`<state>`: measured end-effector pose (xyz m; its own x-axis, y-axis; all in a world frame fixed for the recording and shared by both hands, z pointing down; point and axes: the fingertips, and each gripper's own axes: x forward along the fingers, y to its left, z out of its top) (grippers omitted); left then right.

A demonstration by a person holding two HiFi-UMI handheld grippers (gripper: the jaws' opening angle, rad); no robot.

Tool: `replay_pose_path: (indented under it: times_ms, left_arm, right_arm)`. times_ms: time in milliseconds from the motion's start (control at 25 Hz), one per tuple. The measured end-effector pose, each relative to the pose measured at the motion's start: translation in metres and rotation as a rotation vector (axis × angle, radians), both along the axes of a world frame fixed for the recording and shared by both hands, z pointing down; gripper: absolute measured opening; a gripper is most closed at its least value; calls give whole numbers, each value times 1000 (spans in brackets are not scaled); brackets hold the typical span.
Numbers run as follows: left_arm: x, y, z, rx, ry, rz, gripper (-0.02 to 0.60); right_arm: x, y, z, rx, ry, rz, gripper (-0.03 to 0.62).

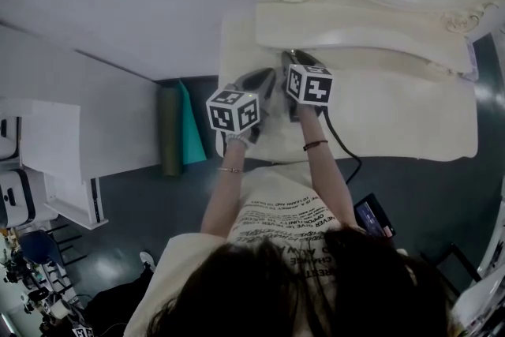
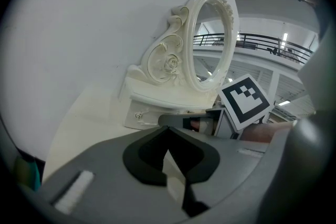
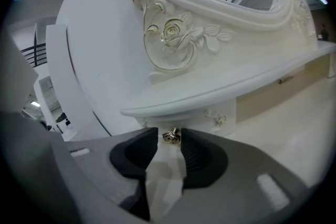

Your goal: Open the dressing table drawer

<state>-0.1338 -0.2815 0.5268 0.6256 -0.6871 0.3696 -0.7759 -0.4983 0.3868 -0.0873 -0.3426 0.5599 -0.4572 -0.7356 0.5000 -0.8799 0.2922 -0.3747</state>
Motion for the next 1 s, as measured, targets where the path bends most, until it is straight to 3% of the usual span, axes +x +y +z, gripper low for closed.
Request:
replay_pose_path:
  times_ms: [1000]
  left_arm:
    - [-1,2,-2,3,-5,8,-3]
  right_arm:
    - [3,3,3,-17,39,5,101]
